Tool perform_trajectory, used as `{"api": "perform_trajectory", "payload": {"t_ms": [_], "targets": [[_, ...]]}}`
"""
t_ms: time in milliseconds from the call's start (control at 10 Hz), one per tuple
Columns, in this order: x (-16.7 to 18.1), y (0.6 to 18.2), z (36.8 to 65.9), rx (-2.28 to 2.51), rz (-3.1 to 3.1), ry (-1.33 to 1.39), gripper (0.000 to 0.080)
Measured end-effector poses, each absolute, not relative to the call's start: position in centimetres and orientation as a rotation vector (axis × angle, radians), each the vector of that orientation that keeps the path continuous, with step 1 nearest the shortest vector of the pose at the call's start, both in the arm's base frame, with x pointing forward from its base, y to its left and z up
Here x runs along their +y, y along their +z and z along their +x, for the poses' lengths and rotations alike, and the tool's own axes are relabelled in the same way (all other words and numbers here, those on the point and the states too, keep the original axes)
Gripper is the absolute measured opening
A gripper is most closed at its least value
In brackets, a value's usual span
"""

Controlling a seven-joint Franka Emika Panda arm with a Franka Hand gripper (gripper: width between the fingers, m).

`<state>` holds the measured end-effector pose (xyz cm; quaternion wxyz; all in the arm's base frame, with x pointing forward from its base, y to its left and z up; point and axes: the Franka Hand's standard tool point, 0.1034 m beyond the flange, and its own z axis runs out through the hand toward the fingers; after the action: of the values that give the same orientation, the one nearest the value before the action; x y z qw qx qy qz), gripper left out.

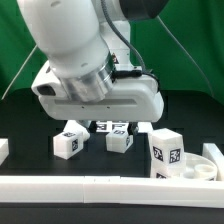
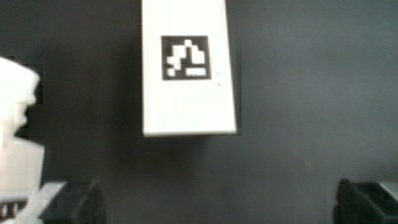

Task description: Assemble stool

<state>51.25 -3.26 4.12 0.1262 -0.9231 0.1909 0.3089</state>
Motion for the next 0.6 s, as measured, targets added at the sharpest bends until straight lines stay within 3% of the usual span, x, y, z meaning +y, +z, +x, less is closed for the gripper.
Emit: {"api": "perform_trajectory", "payload": {"t_ms": [400, 600], "targets": [[-2.95, 3.50, 50.12, 0.491, -2.522, 1.227, 0.0648], [-2.95, 3.07, 50.47, 0.499, -2.529, 1.218, 0.0648]]}}
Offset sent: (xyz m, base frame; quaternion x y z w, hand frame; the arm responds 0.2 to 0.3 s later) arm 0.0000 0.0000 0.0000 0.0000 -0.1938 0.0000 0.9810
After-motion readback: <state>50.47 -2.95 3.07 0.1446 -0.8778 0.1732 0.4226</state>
